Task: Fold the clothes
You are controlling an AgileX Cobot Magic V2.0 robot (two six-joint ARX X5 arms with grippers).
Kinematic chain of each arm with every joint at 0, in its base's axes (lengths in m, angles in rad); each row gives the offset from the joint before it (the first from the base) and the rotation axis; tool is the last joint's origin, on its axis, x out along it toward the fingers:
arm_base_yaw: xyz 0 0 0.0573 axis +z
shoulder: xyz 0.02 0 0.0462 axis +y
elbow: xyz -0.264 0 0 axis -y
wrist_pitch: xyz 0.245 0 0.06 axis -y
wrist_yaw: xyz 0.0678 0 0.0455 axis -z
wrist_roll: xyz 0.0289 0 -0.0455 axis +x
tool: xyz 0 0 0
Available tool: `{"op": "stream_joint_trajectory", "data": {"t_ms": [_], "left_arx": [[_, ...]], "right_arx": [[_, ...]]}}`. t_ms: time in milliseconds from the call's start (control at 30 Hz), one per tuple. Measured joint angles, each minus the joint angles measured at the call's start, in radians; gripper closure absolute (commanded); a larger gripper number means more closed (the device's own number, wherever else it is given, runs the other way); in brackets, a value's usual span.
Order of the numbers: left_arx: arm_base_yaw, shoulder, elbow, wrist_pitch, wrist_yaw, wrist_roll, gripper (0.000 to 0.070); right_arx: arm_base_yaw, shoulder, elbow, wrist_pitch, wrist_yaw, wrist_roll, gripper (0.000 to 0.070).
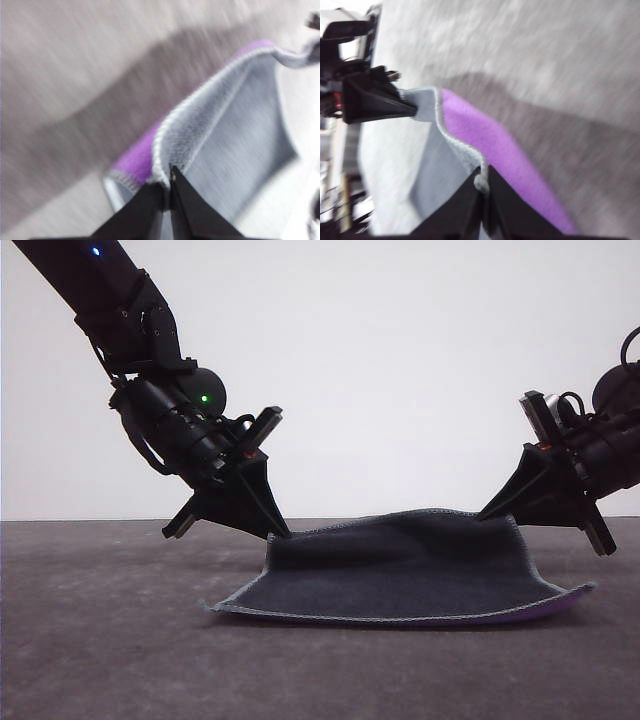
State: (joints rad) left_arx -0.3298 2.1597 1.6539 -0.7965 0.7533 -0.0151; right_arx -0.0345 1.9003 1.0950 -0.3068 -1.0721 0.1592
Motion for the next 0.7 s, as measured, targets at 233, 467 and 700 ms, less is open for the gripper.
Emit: {"op": "stream_joint_trajectory", "data": {"t_ms": [233,467,700], "left_arx": [[-0.001,0.0,0.001,-0.122,0.005,0.064,0.0697],[-0.003,0.0,0.002,-0.251,0.032,0.143,0.0697],[-0.015,0.0,0.002,-0.325,0.035,0.187,0.0697]], "right_arx": [[0.0,-0.008,0.0,-0.156,-0.002,-0.084,0.07],[0.0,-0.009,0.0,-0.299,-0.002,-0.164,0.07],[0.0,-0.009,0.0,-0.415,0.003,-0.242,0.07]]}}
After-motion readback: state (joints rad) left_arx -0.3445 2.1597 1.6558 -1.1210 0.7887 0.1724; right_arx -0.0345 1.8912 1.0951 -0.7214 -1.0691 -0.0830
